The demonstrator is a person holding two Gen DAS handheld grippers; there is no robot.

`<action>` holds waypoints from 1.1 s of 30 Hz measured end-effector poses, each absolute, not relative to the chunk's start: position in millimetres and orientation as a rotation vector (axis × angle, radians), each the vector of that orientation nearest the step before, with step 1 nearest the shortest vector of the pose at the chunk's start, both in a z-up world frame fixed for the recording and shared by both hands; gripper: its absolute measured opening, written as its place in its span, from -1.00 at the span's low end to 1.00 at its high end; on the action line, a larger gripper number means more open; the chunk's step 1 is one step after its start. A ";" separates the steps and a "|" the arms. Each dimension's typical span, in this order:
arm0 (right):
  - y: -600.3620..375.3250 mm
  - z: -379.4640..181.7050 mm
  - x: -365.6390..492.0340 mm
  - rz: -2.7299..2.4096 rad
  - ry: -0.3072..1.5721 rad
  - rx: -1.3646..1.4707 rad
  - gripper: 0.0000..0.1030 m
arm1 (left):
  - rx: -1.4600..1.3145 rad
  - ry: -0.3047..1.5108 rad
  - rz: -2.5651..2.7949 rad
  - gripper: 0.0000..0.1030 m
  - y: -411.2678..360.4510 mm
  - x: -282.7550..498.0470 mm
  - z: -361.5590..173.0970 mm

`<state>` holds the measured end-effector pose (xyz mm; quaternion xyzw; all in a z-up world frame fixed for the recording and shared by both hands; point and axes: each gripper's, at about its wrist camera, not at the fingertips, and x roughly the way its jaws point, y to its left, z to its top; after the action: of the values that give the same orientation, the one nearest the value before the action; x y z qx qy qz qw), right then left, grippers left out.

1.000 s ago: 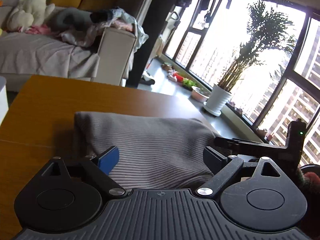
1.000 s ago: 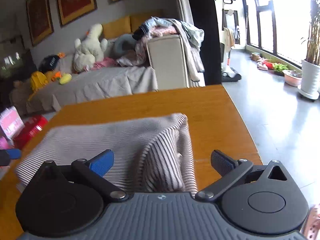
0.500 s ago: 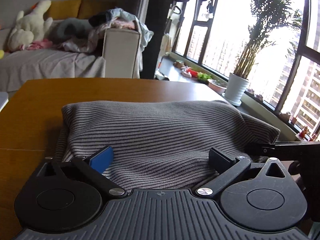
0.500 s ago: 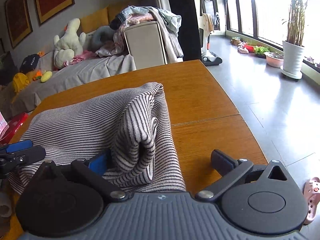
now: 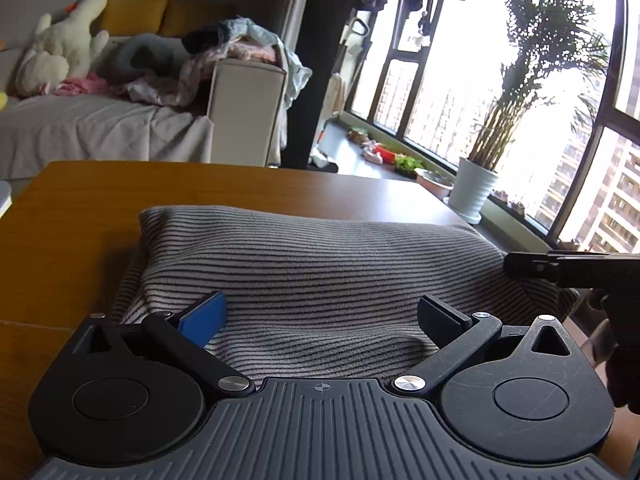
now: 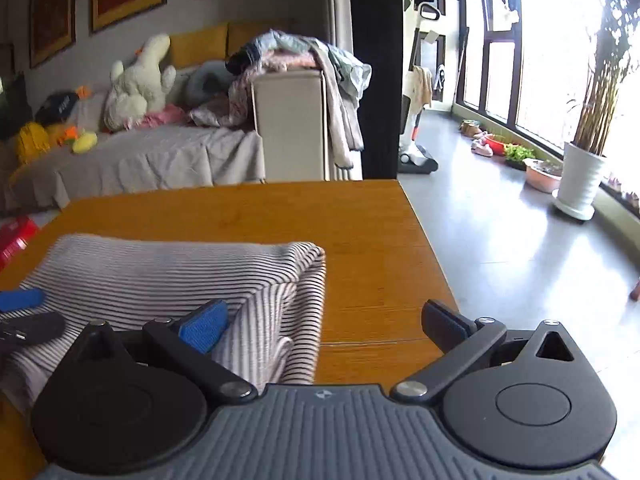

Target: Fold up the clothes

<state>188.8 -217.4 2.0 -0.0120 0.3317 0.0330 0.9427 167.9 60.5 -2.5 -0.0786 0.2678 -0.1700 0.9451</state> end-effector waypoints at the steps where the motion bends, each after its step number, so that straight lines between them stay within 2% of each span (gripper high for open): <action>1: -220.0 -2.1 193.6 0.085 0.703 0.005 1.00 | -0.153 0.535 -0.333 1.00 60.6 164.8 -2.0; 5: -235.6 -15.0 186.4 0.098 0.697 0.140 1.00 | -0.169 0.505 -0.327 1.00 64.3 143.7 -0.1; 11: -235.7 -17.5 162.3 0.049 0.680 0.158 1.00 | -0.162 0.505 -0.396 1.00 57.5 117.5 1.1; 19: -207.4 -13.0 101.9 0.028 0.674 0.075 1.00 | -0.136 0.574 -0.370 1.00 58.0 156.1 -1.8; 24: -176.7 8.5 79.7 0.261 0.699 -0.001 1.00 | -0.096 0.579 -0.353 1.00 57.0 188.7 -2.4; 30: -206.9 52.7 94.4 0.216 0.551 0.120 1.00 | -0.198 0.522 -0.341 1.00 75.0 184.6 -2.6; 33: -216.4 39.1 127.8 0.145 0.619 0.076 1.00 | -0.238 0.490 -0.285 1.00 81.7 169.3 -1.3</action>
<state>127.8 -216.4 39.1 0.0373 0.3040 0.0710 0.9493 169.2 81.7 -1.3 -0.1170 0.2414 -0.1401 0.9531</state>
